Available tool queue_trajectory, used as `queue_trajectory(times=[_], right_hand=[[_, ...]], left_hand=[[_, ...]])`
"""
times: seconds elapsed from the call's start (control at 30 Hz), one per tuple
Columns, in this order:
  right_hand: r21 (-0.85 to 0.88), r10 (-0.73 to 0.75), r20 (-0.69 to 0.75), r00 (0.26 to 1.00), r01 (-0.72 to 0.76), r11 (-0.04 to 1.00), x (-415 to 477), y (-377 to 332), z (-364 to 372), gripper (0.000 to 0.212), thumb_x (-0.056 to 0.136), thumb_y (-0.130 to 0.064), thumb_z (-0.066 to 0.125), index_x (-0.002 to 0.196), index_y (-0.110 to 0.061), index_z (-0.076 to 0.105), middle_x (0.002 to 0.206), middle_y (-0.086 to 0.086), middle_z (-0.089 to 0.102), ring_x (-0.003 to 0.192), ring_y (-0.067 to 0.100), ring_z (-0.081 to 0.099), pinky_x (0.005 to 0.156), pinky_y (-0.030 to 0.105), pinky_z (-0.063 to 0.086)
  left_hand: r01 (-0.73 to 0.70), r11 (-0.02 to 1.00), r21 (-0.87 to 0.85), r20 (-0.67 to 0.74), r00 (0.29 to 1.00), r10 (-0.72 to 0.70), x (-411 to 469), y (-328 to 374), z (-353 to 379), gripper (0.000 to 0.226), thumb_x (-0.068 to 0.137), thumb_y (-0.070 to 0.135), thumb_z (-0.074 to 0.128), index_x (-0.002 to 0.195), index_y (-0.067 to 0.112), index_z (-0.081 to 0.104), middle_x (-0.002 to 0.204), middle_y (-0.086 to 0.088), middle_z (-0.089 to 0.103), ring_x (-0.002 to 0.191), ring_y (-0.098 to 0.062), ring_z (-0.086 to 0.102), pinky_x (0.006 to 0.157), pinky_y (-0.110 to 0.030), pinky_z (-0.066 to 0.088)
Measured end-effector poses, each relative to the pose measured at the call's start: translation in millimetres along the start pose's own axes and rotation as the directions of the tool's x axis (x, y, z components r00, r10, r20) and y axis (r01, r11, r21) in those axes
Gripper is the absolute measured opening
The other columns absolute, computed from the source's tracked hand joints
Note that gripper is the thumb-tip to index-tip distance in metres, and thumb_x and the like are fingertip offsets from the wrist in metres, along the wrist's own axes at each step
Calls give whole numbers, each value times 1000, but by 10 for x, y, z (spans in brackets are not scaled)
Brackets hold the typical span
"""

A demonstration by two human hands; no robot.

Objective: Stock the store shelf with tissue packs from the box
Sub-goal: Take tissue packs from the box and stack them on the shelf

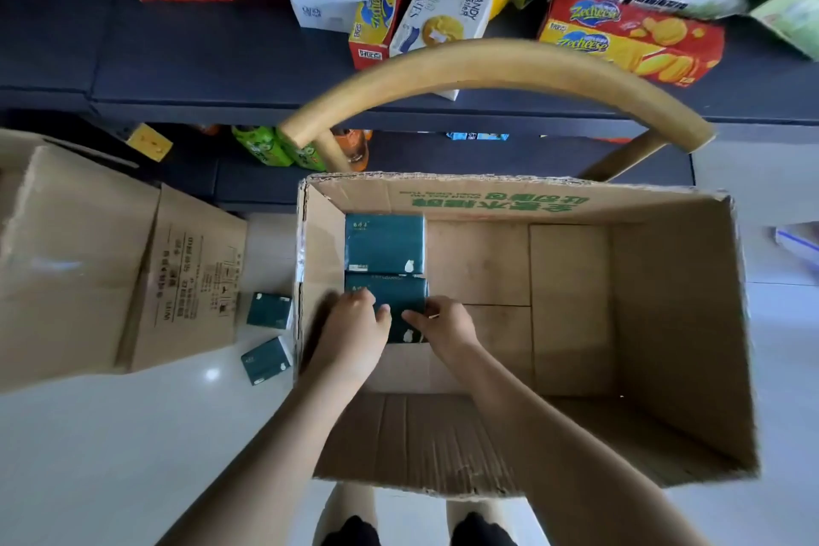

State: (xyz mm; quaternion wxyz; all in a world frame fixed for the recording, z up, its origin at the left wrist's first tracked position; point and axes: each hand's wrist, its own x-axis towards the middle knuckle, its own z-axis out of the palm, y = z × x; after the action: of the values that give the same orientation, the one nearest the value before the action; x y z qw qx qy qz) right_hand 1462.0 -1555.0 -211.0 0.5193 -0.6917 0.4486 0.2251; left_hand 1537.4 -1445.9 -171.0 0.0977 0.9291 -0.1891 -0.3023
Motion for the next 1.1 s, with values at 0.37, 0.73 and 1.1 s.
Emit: queue_trajectory(times=[0.37, 0.73, 1.1], right_hand=[[342, 121, 46, 992, -129, 931, 42, 182, -115, 24, 81, -22, 73, 100, -8, 67, 94, 7, 71, 79, 18, 66, 71, 30, 54], [495, 203, -160, 966, -99, 863, -164, 538, -1049, 31, 89, -16, 63, 116, -7, 52, 105, 8, 60, 98, 24, 60, 91, 43, 52], [498, 175, -204, 963, -52, 866, -75, 694, -1143, 27, 88, -16, 64, 112, -11, 53, 104, 8, 62, 95, 23, 60, 76, 29, 51]], left_hand=[[111, 963, -246, -17, 993, -119, -33, 54, -17, 26, 97, 22, 47, 108, 3, 61, 106, -11, 66, 96, -22, 61, 71, -25, 41], [164, 969, -185, -167, 966, -196, 242, 205, 51, 43, 97, 16, 45, 132, -9, 43, 131, -24, 47, 119, -34, 48, 96, -31, 37], [261, 951, -164, -149, 947, -285, 707, 209, 132, 42, 94, 25, 55, 119, -9, 49, 122, -25, 53, 114, -36, 51, 91, -34, 38]])
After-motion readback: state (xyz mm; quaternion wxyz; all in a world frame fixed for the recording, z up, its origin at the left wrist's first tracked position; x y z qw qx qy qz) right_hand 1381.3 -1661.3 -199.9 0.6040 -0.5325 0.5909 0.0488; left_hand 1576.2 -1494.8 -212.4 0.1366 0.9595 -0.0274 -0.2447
